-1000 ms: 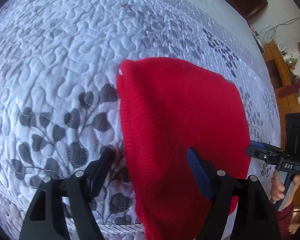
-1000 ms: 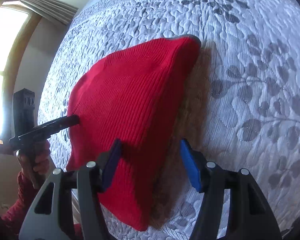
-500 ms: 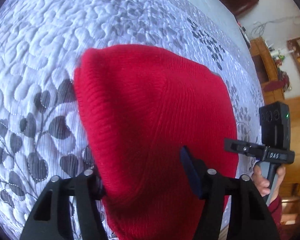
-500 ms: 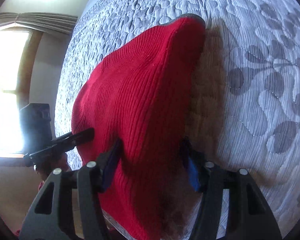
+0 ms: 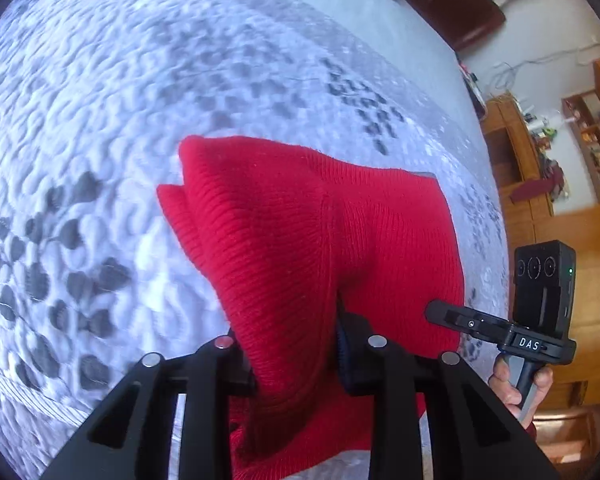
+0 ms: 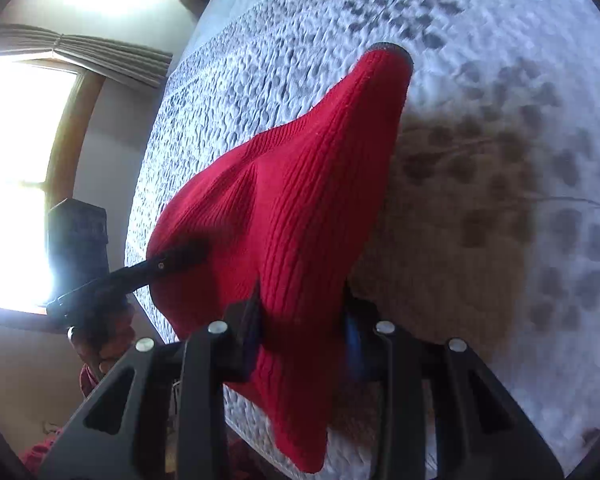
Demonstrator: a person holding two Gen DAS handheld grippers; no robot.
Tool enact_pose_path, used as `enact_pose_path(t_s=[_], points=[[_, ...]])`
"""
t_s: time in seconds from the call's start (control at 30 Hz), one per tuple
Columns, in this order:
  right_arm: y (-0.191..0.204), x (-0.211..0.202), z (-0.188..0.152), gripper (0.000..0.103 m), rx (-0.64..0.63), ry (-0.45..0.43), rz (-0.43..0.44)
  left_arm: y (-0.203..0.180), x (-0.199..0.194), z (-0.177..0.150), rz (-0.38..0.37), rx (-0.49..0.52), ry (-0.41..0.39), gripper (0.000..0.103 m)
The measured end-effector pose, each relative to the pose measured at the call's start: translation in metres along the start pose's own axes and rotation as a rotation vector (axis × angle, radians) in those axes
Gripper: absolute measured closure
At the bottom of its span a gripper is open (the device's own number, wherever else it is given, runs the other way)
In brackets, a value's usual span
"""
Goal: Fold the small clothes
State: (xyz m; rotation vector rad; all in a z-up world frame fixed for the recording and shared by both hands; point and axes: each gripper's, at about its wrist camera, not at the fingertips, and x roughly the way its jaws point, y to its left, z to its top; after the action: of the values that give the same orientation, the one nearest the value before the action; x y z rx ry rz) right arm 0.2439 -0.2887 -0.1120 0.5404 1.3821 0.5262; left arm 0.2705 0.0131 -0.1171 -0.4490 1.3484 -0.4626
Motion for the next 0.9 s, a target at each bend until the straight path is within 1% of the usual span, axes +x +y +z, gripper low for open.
enact_pose_path(t_s=[0.1,0.23,0.3,0.33,0.43,0.47,0.5,0.53,0.57,0.6,0.63,0.67,0.7,0.73,0.77,0.8,0.87,0.9], points=[[-0.009,-0.052,-0.01,0.071,0.0,-0.025,-0.04,-0.041,-0.001,-0.004,-0.035,0.041,-0.002,0.075],[-0.028,-0.105,-0.021,0.07,-0.009,-0.041,-0.09,-0.102,0.008,-0.011,-0.057,0.121,-0.037,0.075],[-0.046,-0.122,-0.024,0.07,0.016,-0.051,-0.1,-0.123,0.021,-0.014,-0.056,0.155,-0.036,0.074],[-0.06,-0.125,-0.023,0.07,0.036,-0.048,-0.102,-0.13,0.032,-0.015,-0.052,0.157,-0.027,0.074],[-0.107,-0.117,-0.019,0.069,0.115,-0.025,-0.093,-0.14,0.07,-0.015,-0.014,0.166,0.004,0.074],[-0.121,-0.109,-0.016,0.069,0.145,-0.014,-0.092,-0.138,0.09,-0.015,0.011,0.161,0.022,0.074],[-0.142,-0.099,-0.015,0.069,0.193,0.002,-0.097,-0.134,0.101,-0.017,0.03,0.148,0.032,0.076],[-0.154,-0.092,-0.016,0.069,0.213,0.012,-0.105,-0.128,0.114,-0.018,0.06,0.137,0.035,0.076],[-0.165,-0.086,-0.016,0.068,0.225,0.015,-0.081,-0.123,0.124,-0.02,0.083,0.138,0.035,0.076],[-0.172,-0.083,-0.017,0.067,0.236,0.006,-0.04,-0.12,0.131,-0.022,0.09,0.146,0.032,0.075],[-0.176,-0.085,-0.02,0.067,0.239,-0.01,-0.01,-0.117,0.135,-0.025,0.091,0.165,0.026,0.074],[-0.175,-0.086,-0.022,0.066,0.217,-0.022,-0.011,-0.115,0.137,-0.028,0.091,0.178,0.019,0.073],[-0.172,-0.087,-0.027,0.062,0.193,-0.028,-0.028,-0.116,0.136,-0.031,0.094,0.199,0.009,0.073],[-0.164,-0.089,-0.031,0.056,0.153,-0.037,-0.069,-0.119,0.134,-0.033,0.106,0.229,0.002,0.073],[-0.16,-0.093,-0.035,0.052,0.135,-0.047,-0.104,-0.121,0.132,-0.035,0.116,0.249,-0.003,0.072],[-0.153,-0.096,-0.039,0.045,0.123,-0.065,-0.14,-0.123,0.128,-0.037,0.132,0.261,-0.006,0.068],[-0.144,-0.104,-0.051,0.044,0.107,-0.085,-0.161,-0.124,0.121,-0.045,0.162,0.256,0.009,0.063],[-0.139,-0.107,-0.058,0.041,0.102,-0.089,-0.165,-0.125,0.114,-0.05,0.163,0.255,0.013,0.062]])
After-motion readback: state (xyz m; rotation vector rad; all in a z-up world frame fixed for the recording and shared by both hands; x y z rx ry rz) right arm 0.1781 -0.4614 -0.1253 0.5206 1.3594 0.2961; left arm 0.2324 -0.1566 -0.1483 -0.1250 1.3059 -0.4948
